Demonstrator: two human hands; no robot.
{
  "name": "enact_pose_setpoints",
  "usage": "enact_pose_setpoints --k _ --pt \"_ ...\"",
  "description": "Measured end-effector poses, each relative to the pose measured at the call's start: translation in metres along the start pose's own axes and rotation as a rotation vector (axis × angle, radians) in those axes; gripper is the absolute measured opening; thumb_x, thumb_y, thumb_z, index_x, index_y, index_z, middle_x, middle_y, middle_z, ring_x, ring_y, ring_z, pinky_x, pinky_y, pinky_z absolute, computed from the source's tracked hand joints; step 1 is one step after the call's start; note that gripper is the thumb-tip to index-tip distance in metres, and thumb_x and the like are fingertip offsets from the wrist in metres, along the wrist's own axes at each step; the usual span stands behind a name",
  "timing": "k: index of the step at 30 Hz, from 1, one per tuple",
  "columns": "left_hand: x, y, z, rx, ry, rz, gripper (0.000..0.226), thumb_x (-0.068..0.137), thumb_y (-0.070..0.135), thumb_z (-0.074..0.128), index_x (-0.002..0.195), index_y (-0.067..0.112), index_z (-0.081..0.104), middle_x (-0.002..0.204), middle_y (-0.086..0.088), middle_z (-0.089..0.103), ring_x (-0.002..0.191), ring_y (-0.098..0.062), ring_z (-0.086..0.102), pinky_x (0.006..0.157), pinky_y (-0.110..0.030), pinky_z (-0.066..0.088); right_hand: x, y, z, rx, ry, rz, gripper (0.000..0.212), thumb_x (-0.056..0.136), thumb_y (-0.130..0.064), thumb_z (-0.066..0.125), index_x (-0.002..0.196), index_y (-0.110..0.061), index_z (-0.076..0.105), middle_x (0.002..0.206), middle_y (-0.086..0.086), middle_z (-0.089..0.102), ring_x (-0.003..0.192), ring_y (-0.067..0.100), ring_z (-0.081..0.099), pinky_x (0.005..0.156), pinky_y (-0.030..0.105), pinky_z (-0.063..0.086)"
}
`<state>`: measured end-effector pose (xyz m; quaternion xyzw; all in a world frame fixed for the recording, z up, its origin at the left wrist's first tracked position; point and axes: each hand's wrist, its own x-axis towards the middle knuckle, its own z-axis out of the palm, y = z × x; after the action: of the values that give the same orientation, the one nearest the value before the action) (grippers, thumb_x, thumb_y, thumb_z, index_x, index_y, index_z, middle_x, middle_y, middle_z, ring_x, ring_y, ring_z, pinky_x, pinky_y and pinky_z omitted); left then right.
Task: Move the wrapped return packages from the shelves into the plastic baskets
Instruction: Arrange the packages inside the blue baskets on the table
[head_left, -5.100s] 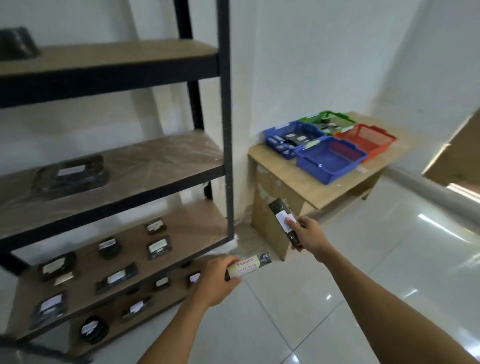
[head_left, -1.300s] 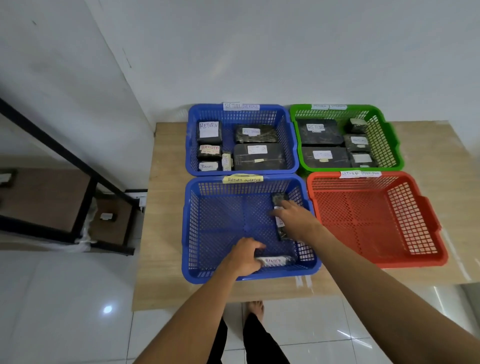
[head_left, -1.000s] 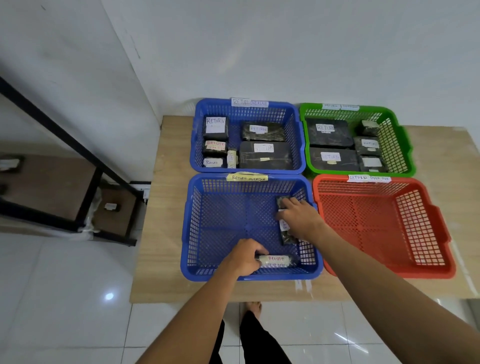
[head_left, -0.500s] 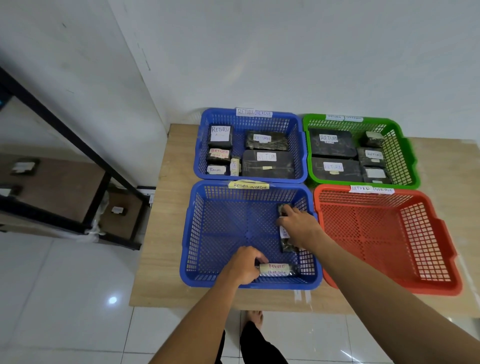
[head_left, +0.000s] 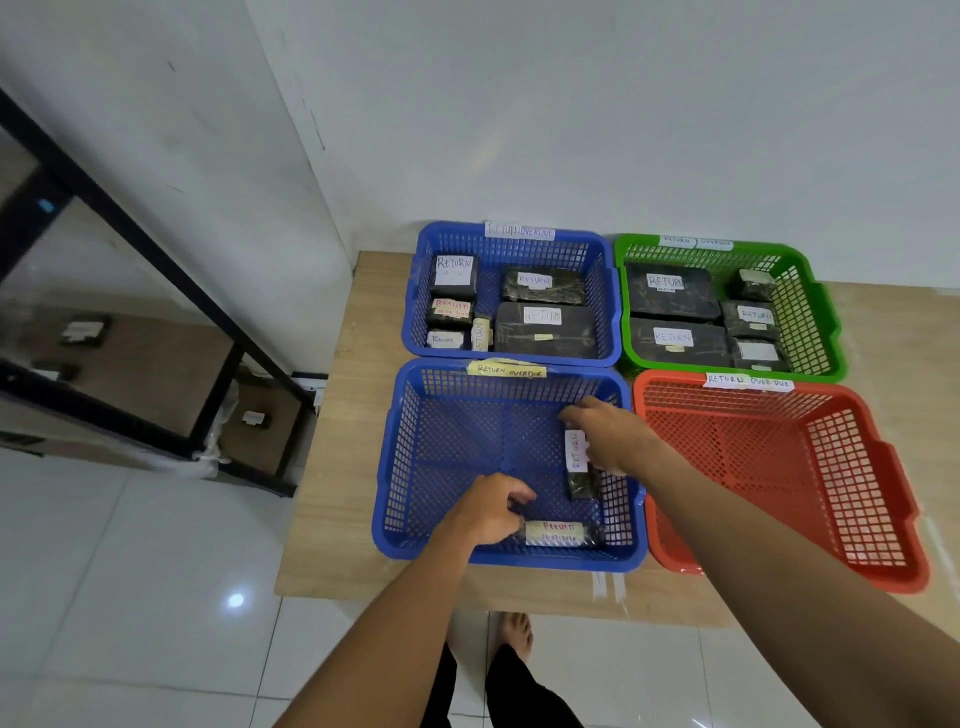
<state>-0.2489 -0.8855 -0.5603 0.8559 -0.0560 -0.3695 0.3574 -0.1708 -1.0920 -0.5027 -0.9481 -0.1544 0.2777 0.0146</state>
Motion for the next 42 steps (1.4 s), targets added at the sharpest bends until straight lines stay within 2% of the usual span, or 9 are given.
enact_pose_setpoints --k 4,9,15,20,29,33,38,41,42 --pt "-0.012 0.012 -0.03 0.014 0.113 -0.004 0.043 0.096 0.016 0.068 0.139 0.018 0.06 0.14 -0.001 0.061 0.132 -0.02 0.054 0.109 -0.034 0.043 -0.014 0.009 -0.028 0.042 0.146 0.015 0.056 0.095 -0.036 0.066 0.147 -0.02 0.049 0.142 0.004 0.055 0.132 0.029 0.053 0.097 0.048 0.054" --pt "-0.031 0.037 -0.065 0.01 0.257 0.008 0.057 0.093 0.028 0.072 0.145 0.018 0.052 0.148 0.001 0.052 0.14 -0.019 0.045 0.114 -0.033 0.035 -0.033 0.022 -0.049 0.146 0.247 0.045 0.079 0.093 -0.068 0.055 0.154 -0.019 0.042 0.154 0.005 0.05 0.141 0.027 0.046 0.109 0.048 0.046" --pt "-0.054 0.048 -0.094 0.002 0.367 -0.009 0.069 0.091 0.037 0.073 0.151 0.015 0.045 0.154 0.0 0.047 0.143 -0.019 0.042 0.116 -0.034 0.035 -0.054 0.023 -0.067 0.353 0.256 -0.012 0.097 0.086 -0.085 0.04 0.158 -0.02 0.033 0.162 0.005 0.038 0.148 0.025 0.038 0.118 0.05 0.036" --pt "-0.082 0.037 -0.107 -0.015 0.441 -0.02 0.074 0.092 0.042 0.071 0.154 0.015 0.04 0.157 -0.001 0.043 0.144 -0.019 0.041 0.118 -0.035 0.035 -0.062 0.005 -0.074 0.54 0.279 -0.064 0.092 0.089 -0.077 0.045 0.158 -0.017 0.035 0.163 0.005 0.038 0.147 0.023 0.039 0.12 0.042 0.032" --pt "-0.158 -0.013 -0.116 -0.105 0.576 -0.071 0.074 0.091 0.04 0.072 0.152 0.014 0.042 0.155 -0.001 0.046 0.142 -0.018 0.044 0.113 -0.029 0.034 -0.071 -0.077 -0.067 0.523 0.257 -0.162 0.08 0.097 -0.063 0.051 0.158 -0.015 0.035 0.163 0.005 0.037 0.148 0.025 0.037 0.119 0.04 0.031" --pt "-0.21 -0.055 -0.12 -0.16 0.655 -0.081 0.072 0.09 0.037 0.072 0.151 0.013 0.044 0.154 -0.003 0.048 0.14 -0.019 0.046 0.116 -0.032 0.035 -0.078 -0.143 -0.056 0.516 0.258 -0.209 0.078 0.096 -0.063 0.053 0.157 -0.017 0.037 0.162 0.002 0.039 0.147 0.023 0.039 0.119 0.041 0.033" --pt "-0.298 -0.127 -0.118 -0.219 0.666 -0.083 0.069 0.093 0.043 0.069 0.151 0.015 0.044 0.151 -0.002 0.049 0.136 -0.022 0.049 0.11 -0.035 0.04 -0.1 -0.255 -0.035 0.525 0.241 -0.268 0.078 0.097 -0.061 0.053 0.158 -0.015 0.035 0.164 0.002 0.036 0.148 0.024 0.037 0.12 0.04 0.031" --pt "-0.354 -0.179 -0.112 -0.26 0.684 -0.089 0.052 0.094 0.038 0.069 0.137 0.015 0.055 0.128 -0.002 0.057 0.119 -0.017 0.053 0.099 -0.029 0.04 -0.118 -0.328 -0.014 0.512 0.239 -0.286 0.072 0.1 -0.056 0.054 0.156 -0.014 0.038 0.161 0.004 0.04 0.147 0.024 0.038 0.119 0.038 0.031" --pt "-0.372 -0.196 -0.11 -0.288 0.687 -0.093 0.048 0.094 0.037 0.07 0.134 0.016 0.055 0.128 -0.002 0.057 0.12 -0.017 0.053 0.1 -0.029 0.041 -0.122 -0.35 -0.007 0.508 0.236 -0.294 0.071 0.1 -0.054 0.054 0.156 -0.014 0.038 0.161 0.004 0.04 0.147 0.024 0.039 0.119 0.037 0.031"
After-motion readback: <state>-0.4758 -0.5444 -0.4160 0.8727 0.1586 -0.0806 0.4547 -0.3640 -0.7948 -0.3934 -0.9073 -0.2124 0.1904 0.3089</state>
